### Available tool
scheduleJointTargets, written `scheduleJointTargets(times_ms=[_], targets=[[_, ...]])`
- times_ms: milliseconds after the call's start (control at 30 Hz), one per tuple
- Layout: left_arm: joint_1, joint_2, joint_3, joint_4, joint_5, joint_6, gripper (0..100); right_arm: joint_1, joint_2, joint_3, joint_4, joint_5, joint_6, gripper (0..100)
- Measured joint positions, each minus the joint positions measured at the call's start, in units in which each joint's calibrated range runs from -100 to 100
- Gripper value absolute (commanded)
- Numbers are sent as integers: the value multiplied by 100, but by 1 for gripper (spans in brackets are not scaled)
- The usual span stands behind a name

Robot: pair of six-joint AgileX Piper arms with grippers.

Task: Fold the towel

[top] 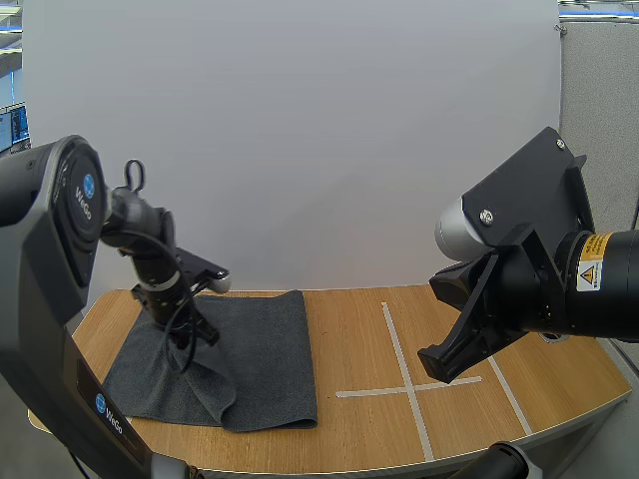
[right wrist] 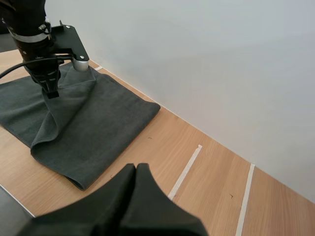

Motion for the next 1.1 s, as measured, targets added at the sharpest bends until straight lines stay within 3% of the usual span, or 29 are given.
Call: scheduleJointTargets(times_ms=[167, 200, 333, 400, 433, 1100], targets=[[515, -150, 176, -75, -137, 434, 0, 0, 0, 0, 0, 0, 0, 0], [537, -142, 176, -75, -155, 467, 0, 0, 0, 0, 0, 0, 0, 0], [847, -191, 176, -340, -271, 875, 0, 0, 0, 0, 0, 0, 0, 0], [1073, -206, 176, -591, -288, 1180, 0, 0, 0, 0, 0, 0, 0, 0], [1316, -220, 176, -816, -301, 1547, 0, 0, 0, 0, 0, 0, 0, 0], [2038, -220, 179, -1320, -242, 2455, 0, 0, 0, 0, 203, 0, 0, 0]])
